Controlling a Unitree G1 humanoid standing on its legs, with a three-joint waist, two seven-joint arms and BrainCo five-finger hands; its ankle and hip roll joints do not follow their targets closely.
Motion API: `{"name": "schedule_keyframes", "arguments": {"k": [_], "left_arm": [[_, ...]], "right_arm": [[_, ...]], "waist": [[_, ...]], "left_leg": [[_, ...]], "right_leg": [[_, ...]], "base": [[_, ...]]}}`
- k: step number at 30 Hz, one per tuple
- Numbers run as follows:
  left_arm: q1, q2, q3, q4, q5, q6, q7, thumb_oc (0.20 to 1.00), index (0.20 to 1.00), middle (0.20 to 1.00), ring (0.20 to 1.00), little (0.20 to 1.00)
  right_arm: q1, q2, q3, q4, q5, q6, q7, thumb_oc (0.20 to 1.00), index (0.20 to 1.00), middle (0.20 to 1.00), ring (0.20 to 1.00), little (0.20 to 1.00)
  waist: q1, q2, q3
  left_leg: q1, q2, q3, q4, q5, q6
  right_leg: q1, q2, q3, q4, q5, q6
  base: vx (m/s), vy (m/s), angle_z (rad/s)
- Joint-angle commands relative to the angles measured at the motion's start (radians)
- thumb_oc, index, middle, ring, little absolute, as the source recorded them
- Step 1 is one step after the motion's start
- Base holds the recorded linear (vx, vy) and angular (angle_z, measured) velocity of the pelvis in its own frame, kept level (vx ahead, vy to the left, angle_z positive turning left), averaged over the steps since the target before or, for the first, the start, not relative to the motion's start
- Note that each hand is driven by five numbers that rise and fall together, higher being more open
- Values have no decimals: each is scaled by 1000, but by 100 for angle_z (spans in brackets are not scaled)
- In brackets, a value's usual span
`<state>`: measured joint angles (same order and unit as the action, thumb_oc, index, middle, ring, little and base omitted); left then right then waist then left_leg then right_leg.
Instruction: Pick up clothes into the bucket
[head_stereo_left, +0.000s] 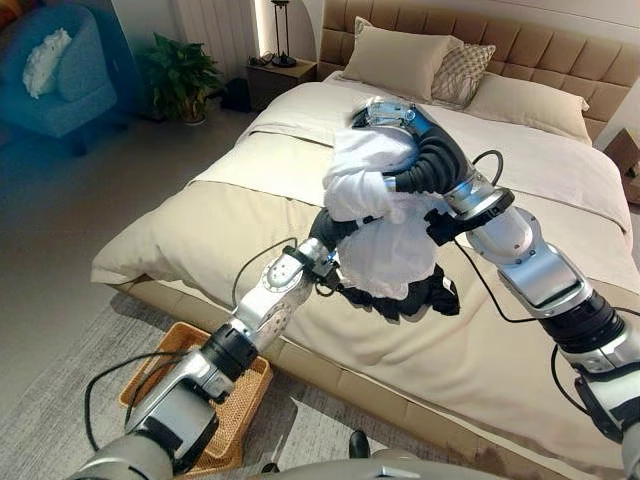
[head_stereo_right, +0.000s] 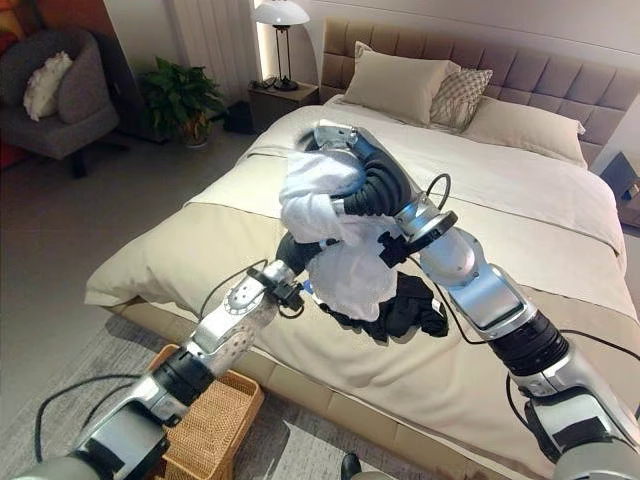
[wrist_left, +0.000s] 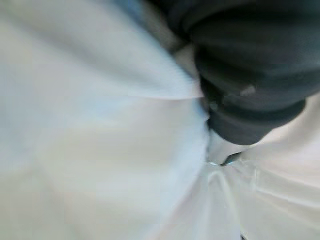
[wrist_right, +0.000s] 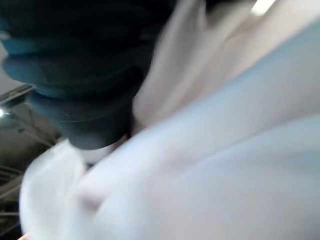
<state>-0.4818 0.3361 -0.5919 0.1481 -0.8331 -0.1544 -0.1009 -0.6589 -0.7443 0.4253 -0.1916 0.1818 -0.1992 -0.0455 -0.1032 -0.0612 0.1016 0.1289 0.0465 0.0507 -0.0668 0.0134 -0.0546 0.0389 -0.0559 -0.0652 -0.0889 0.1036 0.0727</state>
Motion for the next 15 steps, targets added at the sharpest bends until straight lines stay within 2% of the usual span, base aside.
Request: {"name": "schedule_keyframes", "arguments": {"k": [1,2,6,9,10,11,12,15], "left_arm": [[16,33,113,-59,-147,-24,-63,200,200,200,200,200],[16,33,113,-59,-147,-24,-63,200,200,200,200,200],[179,80,286,-126,-182,-49,-71,200,200,200,200,200],[271,104,426,-115,-159,-77,-57,200,200,200,200,200],[272,105,426,-116,-158,-76,-57,200,200,200,200,200],[315,110,516,-85,-124,-106,-31,200,200,200,200,200],[315,110,516,-85,-124,-106,-31,200,200,200,200,200],[345,97,667,-6,-29,-170,75,200,200,200,200,200]], "right_arm": [[44,28,-117,-51,20,-58,-25,1000,1000,1000,1000,1000],[44,28,-117,-51,20,-58,-25,1000,1000,1000,1000,1000],[229,69,-222,-7,4,-47,-16,1000,1000,1000,1000,1000],[366,116,-286,51,13,-39,-4,1000,1000,1000,1000,1000],[367,116,-286,50,13,-39,-3,1000,1000,1000,1000,1000],[443,162,-315,106,48,-35,8,1000,1000,1000,1000,1000],[443,162,-315,106,48,-35,8,1000,1000,1000,1000,1000],[541,255,-331,321,61,-17,3,1000,1000,1000,1000,1000]], "waist": [[20,-39,-10],[20,-39,-10],[41,-41,5],[51,-42,22],[51,-42,21],[57,-43,35],[57,-43,35],[73,-46,80]], "left_leg": [[-64,-37,-56,108,-68,17],[-64,-37,-56,108,-68,17],[-72,-41,-67,110,-67,18],[-87,-44,-77,113,-64,19],[-87,-44,-77,114,-64,19],[-104,-49,-83,121,-62,19],[-104,-49,-83,122,-62,19],[-153,-58,-98,149,-59,20]], "right_leg": [[25,-69,-50,107,-91,68],[25,-69,-50,107,-91,68],[22,-71,-59,109,-95,66],[15,-72,-65,113,-96,64],[15,-72,-65,113,-97,64],[1,-73,-71,118,-96,62],[1,-73,-71,118,-96,62],[-34,-75,-78,130,-93,58]], "base": [[0,0,0],[0,0,0],[0,0,0],[0,0,0],[-37,9,13],[-30,9,25],[-64,12,26],[-106,28,12]]}}
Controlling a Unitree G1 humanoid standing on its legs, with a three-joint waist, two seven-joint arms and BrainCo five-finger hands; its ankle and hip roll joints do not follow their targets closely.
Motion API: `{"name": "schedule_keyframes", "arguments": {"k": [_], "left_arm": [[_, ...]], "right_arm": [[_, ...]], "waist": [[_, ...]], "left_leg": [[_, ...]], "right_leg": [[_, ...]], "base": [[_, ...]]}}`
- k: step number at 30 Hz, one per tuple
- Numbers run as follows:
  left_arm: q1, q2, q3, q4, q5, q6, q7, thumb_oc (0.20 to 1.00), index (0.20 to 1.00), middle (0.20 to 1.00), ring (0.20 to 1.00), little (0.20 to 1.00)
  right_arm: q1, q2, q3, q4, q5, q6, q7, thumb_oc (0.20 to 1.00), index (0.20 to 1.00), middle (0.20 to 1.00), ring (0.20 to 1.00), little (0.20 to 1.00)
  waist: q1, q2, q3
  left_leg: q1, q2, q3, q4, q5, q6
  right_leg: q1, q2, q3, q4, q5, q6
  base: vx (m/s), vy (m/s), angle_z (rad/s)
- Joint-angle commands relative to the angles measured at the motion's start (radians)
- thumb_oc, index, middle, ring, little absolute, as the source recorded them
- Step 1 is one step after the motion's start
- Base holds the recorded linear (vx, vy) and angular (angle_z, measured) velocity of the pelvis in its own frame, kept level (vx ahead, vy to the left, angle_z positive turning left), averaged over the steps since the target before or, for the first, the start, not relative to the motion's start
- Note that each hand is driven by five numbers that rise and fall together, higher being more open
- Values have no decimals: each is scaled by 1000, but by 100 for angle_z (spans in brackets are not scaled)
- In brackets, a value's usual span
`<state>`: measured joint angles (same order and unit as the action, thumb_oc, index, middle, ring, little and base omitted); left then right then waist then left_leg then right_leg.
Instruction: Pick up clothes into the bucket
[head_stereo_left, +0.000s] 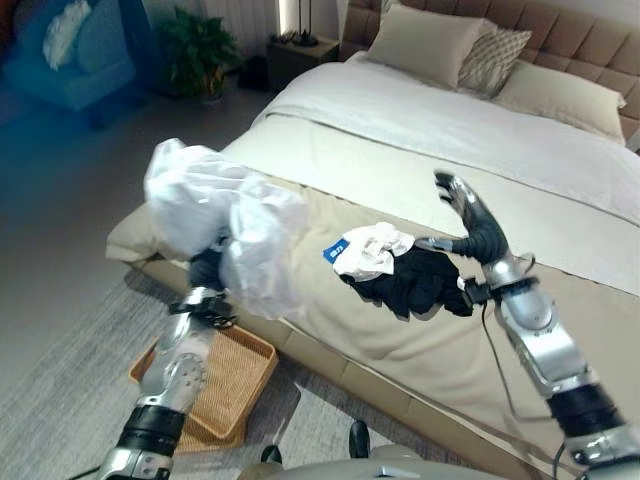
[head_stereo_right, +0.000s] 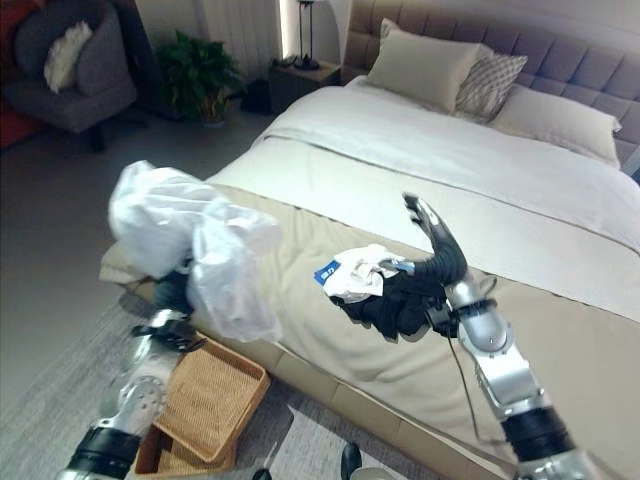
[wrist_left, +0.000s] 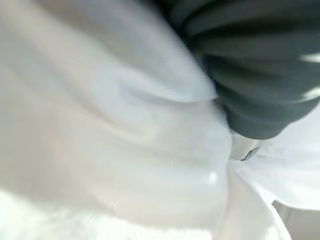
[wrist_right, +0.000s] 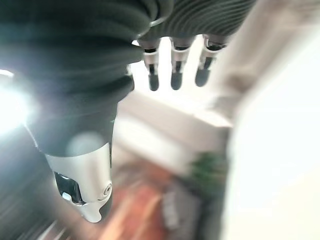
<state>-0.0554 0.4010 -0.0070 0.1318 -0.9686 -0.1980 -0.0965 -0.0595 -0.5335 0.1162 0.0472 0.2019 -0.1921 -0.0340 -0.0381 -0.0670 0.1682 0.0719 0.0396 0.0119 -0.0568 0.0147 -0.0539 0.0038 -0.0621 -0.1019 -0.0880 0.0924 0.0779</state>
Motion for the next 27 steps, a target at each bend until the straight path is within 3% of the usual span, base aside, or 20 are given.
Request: {"name": "schedule_keyframes", "arguments": {"k": [1,6,10,15,18,21,23,27], "left_arm": [[-78,40,115,27,138,-137,96,200,200,200,200,200],[-89,40,226,99,205,-192,207,200,200,200,200,200],[-137,70,238,186,232,-219,267,200,200,200,200,200],[-199,139,228,293,262,-234,319,200,200,200,200,200],[-237,199,219,358,271,-232,339,200,200,200,200,200],[-323,292,173,498,323,-213,383,200,200,200,200,200],[-341,308,162,514,336,-210,393,200,200,200,200,200],[-459,360,110,624,326,-192,414,200,200,200,200,200]], "right_arm": [[-39,59,-23,131,14,-15,-13,1000,1000,1000,1000,1000],[-5,126,2,397,-73,0,-59,1000,1000,1000,1000,1000],[-17,140,69,607,-138,1,-79,1000,1000,1000,1000,1000],[-17,152,129,731,-159,-13,-84,1000,1000,1000,1000,1000],[-22,153,172,768,-179,-12,-73,1000,1000,1000,1000,1000],[-30,165,210,784,-158,-21,-83,1000,1000,1000,1000,1000],[-34,164,216,766,-157,-25,-86,1000,1000,1000,1000,1000],[-65,170,247,736,-113,-49,-108,1000,1000,1000,1000,1000]], "waist": [[11,-41,24],[27,-50,74],[34,-63,127],[31,-84,184],[31,-107,215],[15,-150,258],[12,-162,267],[-2,-222,322]], "left_leg": [[-110,-54,-64,147,-60,20],[-183,-61,-82,193,-60,16],[-255,-59,-90,250,-67,12],[-348,-49,-92,327,-79,5],[-402,-35,-97,358,-83,-1],[-484,-21,-100,404,-81,-7],[-500,-16,-102,412,-82,-9],[-607,-7,-126,483,-93,-15]], "right_leg": [[-7,-69,-45,132,-81,52],[-51,-74,-55,136,-67,53],[-94,-79,-52,140,-53,54],[-152,-76,-36,141,-29,55],[-186,-65,-22,131,-14,56],[-243,-54,-12,117,8,59],[-253,-51,-11,114,11,60],[-322,-30,-12,116,24,58]], "base": [[-63,20,16],[-72,35,11],[-73,41,13],[-109,34,4],[-97,8,-4],[-95,9,-11],[-51,-5,-9],[-70,-30,6]]}}
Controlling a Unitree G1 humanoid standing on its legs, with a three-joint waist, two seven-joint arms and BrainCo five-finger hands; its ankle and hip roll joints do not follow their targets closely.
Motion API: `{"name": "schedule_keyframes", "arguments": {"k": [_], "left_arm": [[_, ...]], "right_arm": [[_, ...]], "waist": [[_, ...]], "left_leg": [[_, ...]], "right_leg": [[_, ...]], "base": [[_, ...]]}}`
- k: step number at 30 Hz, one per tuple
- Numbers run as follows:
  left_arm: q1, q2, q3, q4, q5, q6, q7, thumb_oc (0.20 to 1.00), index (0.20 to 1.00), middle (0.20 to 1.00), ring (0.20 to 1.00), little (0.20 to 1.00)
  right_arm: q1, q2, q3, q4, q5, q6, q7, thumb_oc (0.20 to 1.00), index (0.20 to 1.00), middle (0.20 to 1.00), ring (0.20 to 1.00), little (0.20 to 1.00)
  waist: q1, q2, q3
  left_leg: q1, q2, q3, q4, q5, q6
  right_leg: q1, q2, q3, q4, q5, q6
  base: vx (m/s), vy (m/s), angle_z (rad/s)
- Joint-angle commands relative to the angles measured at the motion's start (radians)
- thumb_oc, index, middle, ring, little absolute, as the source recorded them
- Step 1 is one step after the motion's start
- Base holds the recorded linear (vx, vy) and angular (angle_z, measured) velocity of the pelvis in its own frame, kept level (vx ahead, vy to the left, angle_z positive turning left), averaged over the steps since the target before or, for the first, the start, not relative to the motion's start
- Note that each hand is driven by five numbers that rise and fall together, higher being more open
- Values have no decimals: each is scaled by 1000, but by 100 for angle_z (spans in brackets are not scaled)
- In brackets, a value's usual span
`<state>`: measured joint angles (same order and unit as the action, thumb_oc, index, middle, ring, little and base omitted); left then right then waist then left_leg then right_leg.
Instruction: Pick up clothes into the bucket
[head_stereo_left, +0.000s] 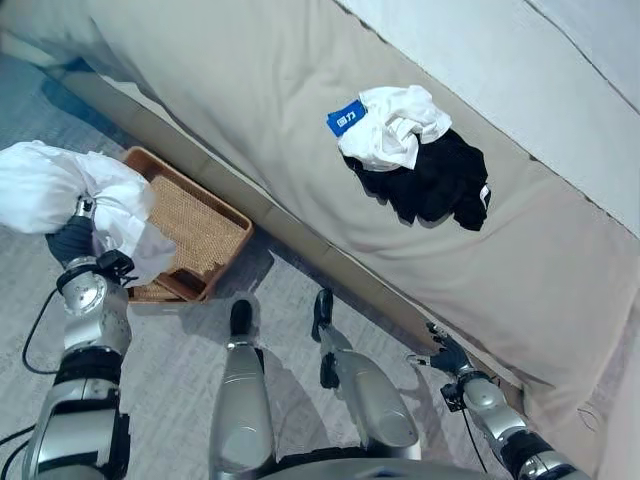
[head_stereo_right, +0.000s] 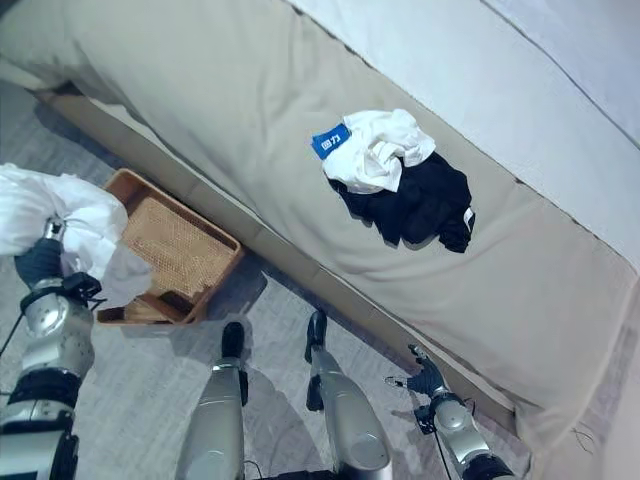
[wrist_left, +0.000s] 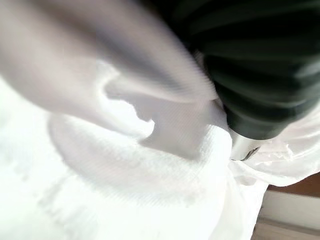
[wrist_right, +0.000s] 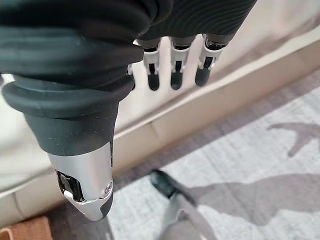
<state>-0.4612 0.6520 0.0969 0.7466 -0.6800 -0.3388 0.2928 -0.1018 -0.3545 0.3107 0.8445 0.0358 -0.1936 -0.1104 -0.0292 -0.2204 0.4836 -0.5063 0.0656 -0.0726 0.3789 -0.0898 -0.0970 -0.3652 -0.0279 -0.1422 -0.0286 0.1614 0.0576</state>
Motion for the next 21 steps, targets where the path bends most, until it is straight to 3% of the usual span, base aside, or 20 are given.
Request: {"name": "schedule_keyframes", "arguments": {"k": [1,3,5,7,14,21], "left_arm": [[-55,110,4,12,37,-51,24,200,200,200,200,200],[-105,134,-21,63,35,-35,27,200,200,200,200,200],[-117,137,-26,66,41,-36,35,200,200,200,200,200],[-156,143,-46,137,36,-12,28,1000,1000,1000,1000,1000],[-166,108,-37,214,43,27,69,1000,1000,1000,1000,1000],[-127,40,70,307,-50,57,113,1000,1000,1000,1000,1000]], "right_arm": [[-23,-8,52,-61,53,-47,-32,1000,1000,1000,1000,1000],[-37,-7,63,-76,75,-57,-39,1000,1000,1000,1000,1000],[-41,-6,65,-76,83,-57,-41,1000,1000,1000,1000,1000],[-46,-5,69,-88,104,-65,-49,1000,1000,1000,1000,1000],[-37,2,57,-99,133,-70,-68,1000,1000,1000,1000,1000],[-66,-9,16,-219,197,-84,-115,1000,1000,1000,1000,1000]], "waist": [[-7,-66,7],[-10,-100,32],[-10,-105,36],[-19,-123,36],[-29,-119,36],[-30,-95,36]], "left_leg": [[-31,-28,-42,58,2,27],[-87,-23,-56,107,-12,24],[-105,-22,-62,120,-17,22],[-141,-23,-74,141,-23,20],[-158,-25,-76,146,-26,24],[-132,-26,-61,120,-22,29]], "right_leg": [[47,-59,29,57,-48,77],[19,-43,19,51,-38,78],[12,-39,17,49,-36,78],[-8,-31,13,42,-36,77],[-21,-29,7,38,-41,77],[-19,-34,5,44,-45,78]], "base": [[-21,-24,12],[-37,-52,1],[-11,-30,-6],[11,-6,5],[20,12,4],[0,0,0]]}}
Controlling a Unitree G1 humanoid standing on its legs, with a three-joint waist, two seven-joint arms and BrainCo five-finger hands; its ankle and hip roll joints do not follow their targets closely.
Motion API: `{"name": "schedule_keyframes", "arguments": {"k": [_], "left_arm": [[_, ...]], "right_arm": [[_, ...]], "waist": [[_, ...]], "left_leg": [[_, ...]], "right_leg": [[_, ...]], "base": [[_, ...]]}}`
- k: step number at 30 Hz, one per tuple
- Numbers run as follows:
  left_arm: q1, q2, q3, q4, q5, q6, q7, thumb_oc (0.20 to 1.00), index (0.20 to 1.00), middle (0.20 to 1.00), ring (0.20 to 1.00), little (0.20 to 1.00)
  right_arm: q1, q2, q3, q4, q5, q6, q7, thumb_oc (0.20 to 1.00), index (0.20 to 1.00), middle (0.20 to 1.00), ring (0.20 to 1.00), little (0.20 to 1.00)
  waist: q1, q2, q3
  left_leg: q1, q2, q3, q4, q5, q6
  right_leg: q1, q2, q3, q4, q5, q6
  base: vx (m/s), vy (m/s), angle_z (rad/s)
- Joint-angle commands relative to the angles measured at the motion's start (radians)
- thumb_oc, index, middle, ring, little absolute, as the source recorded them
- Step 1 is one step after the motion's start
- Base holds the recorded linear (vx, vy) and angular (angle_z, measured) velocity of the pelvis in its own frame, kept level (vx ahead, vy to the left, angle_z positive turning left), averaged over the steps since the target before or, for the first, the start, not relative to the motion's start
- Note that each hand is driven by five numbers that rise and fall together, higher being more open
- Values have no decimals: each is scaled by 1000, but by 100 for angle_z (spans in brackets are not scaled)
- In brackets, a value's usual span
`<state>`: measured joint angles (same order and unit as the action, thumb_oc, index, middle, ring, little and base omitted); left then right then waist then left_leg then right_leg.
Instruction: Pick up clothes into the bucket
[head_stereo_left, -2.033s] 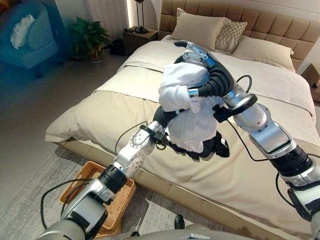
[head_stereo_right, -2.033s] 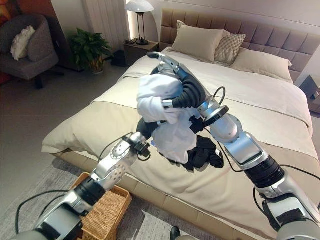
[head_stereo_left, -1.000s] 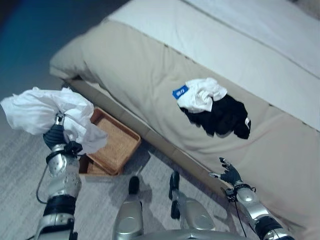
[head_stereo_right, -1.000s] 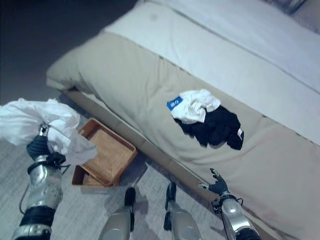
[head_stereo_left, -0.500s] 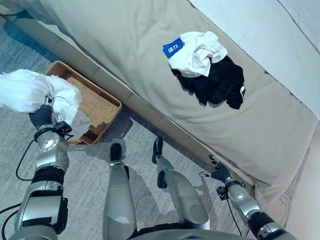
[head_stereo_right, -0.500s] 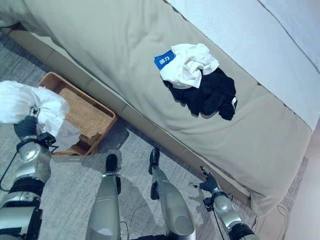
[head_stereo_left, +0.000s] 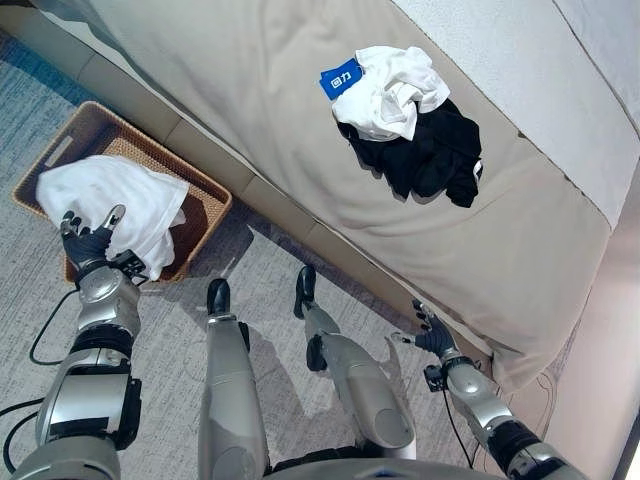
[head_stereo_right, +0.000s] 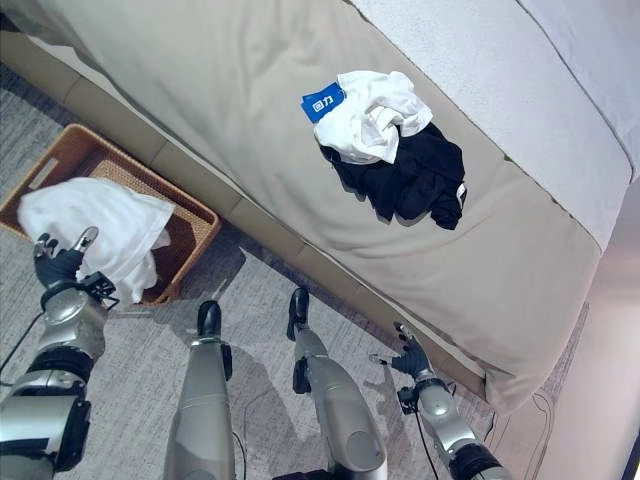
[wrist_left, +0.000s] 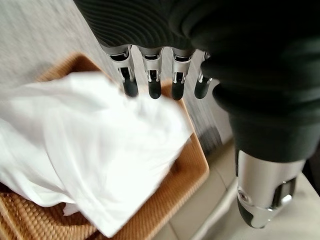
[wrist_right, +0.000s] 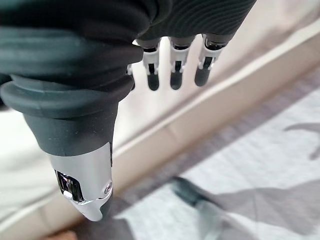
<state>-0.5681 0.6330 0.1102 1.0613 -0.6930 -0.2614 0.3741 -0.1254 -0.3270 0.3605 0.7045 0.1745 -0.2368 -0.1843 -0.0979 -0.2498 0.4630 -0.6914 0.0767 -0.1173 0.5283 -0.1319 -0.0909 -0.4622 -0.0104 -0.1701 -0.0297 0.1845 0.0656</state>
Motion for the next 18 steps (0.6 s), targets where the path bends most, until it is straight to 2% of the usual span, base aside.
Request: {"name": "schedule_keyframes", "arguments": {"k": [1,6,9,10,11,13,16,18], "left_arm": [[12,48,85,-5,-48,-18,31,1000,1000,1000,1000,1000],[120,-27,108,-19,57,-2,63,1000,1000,1000,1000,1000],[176,-91,50,-57,199,-1,98,1000,1000,1000,1000,1000],[175,-93,50,-59,201,0,101,1000,1000,1000,1000,1000],[216,-144,-36,-150,331,-11,132,1000,1000,1000,1000,1000],[267,-183,-144,-226,470,-10,137,1000,1000,1000,1000,1000],[317,-271,-208,-256,449,-31,86,1000,1000,1000,1000,1000],[346,-314,-288,-282,474,-30,45,1000,1000,1000,1000,1000]], "right_arm": [[-56,-42,-64,-144,81,-56,-60,1000,1000,1000,1000,1000],[-131,-71,-173,-323,108,-111,-146,1000,1000,1000,1000,1000],[-214,-118,-244,-379,31,-119,-245,1000,1000,1000,1000,1000],[-215,-119,-245,-380,30,-118,-246,1000,1000,1000,1000,1000],[-267,-148,-288,-381,-18,-115,-309,1000,1000,1000,1000,1000],[-319,-185,-334,-374,-60,-107,-366,1000,1000,1000,1000,1000],[-380,-241,-373,-333,-93,-79,-415,1000,1000,1000,1000,1000],[-438,-300,-389,-267,-113,-45,-447,1000,1000,1000,1000,1000]], "waist": [[42,-54,57],[59,1,57],[71,48,57],[68,48,57],[77,91,57],[88,131,57],[100,185,57],[106,227,57]], "left_leg": [[66,-38,-12,-42,23,25],[105,-48,6,-100,45,33],[132,-63,11,-151,65,39],[129,-67,10,-156,75,40],[141,-79,4,-194,94,43],[158,-90,-4,-237,115,45],[193,-104,-17,-294,137,43],[211,-112,-35,-346,173,38]], "right_leg": [[78,-54,32,50,-70,71],[76,-76,29,76,-85,70],[62,-98,24,117,-107,68],[57,-102,22,117,-104,68],[31,-123,17,162,-124,66],[9,-139,9,209,-149,62],[-3,-154,0,262,-189,57],[-9,-164,-14,284,-202,55]], "base": [[0,0,0],[-1,13,-8],[1,11,5],[-10,22,16],[-4,12,16],[8,-2,20],[12,-44,23],[20,-87,22]]}}
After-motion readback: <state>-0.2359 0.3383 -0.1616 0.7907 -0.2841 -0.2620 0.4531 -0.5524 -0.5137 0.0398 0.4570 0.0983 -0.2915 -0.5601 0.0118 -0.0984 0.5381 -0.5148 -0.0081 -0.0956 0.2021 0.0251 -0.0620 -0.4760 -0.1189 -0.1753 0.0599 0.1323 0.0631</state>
